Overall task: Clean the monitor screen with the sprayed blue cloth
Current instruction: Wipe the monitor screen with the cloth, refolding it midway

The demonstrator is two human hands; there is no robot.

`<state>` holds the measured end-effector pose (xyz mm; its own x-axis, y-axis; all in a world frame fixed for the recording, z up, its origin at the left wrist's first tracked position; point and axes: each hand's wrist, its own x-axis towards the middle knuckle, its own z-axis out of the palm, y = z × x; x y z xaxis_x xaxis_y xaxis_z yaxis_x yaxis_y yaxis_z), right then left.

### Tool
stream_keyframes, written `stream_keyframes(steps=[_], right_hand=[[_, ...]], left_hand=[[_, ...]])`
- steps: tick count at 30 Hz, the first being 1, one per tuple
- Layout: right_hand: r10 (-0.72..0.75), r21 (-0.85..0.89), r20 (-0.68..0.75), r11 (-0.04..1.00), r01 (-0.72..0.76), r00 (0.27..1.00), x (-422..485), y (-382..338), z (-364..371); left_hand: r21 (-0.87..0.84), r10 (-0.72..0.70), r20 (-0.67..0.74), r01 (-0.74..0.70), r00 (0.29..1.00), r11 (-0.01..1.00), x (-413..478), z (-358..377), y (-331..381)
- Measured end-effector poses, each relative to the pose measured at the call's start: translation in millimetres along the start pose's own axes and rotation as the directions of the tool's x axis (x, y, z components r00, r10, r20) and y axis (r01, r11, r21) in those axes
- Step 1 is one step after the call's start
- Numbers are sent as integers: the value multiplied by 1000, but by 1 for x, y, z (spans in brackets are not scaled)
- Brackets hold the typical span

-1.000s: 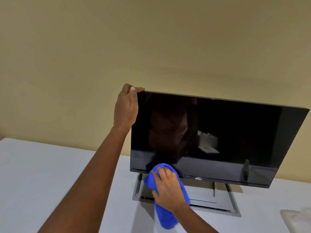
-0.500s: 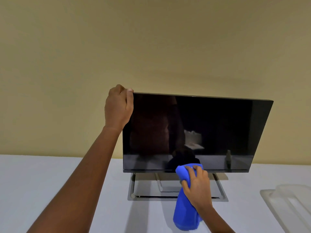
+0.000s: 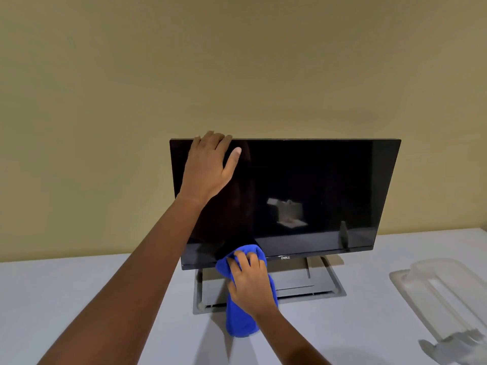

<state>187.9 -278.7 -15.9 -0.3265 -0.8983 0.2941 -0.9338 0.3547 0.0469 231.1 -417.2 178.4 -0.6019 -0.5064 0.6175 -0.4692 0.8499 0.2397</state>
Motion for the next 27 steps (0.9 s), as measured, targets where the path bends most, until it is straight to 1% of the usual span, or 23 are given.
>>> stream_keyframes(steps=[2,5,7,10,12,13,14,16,17,18,20,21,22,24,25,27], right_hand=[[17,-1,25,1000,-17,1000,-5,10,3],[71,-18,32,997,-70,997,-13,32,4],[135,-27,22,991,-135,991,-17,53,-1],[239,5,31,971,-240,970,-28,90,-6],[329,39,60,943,-331,943,-35,116,-7],[384,54,53,921,-387,922,-38,129,-7],[438,60,26,897,-439,899,-40,142,-8],[544,57,26,837,-544,839,-44,165,-9],[606,95,33,790,-606,795,-44,174,-11],[674,170,50,722,-671,737,-44,180,-13],[800,399,81,521,-755,595,-41,187,-19],[849,514,94,405,-756,520,-39,188,-22],[888,615,100,299,-729,448,-36,188,-26],[932,771,121,128,-624,341,-27,181,-33],[945,831,153,36,-555,290,-20,177,-36],[947,907,269,-189,-377,173,-2,164,-41]], left_hand=[[-50,3,21,-2,1000,999,5,5,9],[-129,-29,-11,27,1000,991,6,7,11],[-146,-26,-22,22,999,989,4,6,8],[-159,-33,-25,29,999,987,4,5,10],[-166,-49,-33,43,998,985,5,6,13],[-168,-55,-39,48,998,985,6,7,14],[-167,-60,-45,51,997,985,6,7,14],[-165,-68,-53,58,996,985,5,8,16],[-162,-72,-54,62,996,985,6,7,17],[-157,-75,-52,66,996,985,6,7,18],[-140,-78,-43,72,996,988,8,7,19],[-130,-79,-37,74,996,989,9,7,20],[-122,-79,-31,75,996,990,9,7,20],[-111,-76,-18,73,997,991,10,7,21],[-106,-70,-10,68,998,992,11,8,22],[-91,-48,20,49,999,995,13,10,26]])
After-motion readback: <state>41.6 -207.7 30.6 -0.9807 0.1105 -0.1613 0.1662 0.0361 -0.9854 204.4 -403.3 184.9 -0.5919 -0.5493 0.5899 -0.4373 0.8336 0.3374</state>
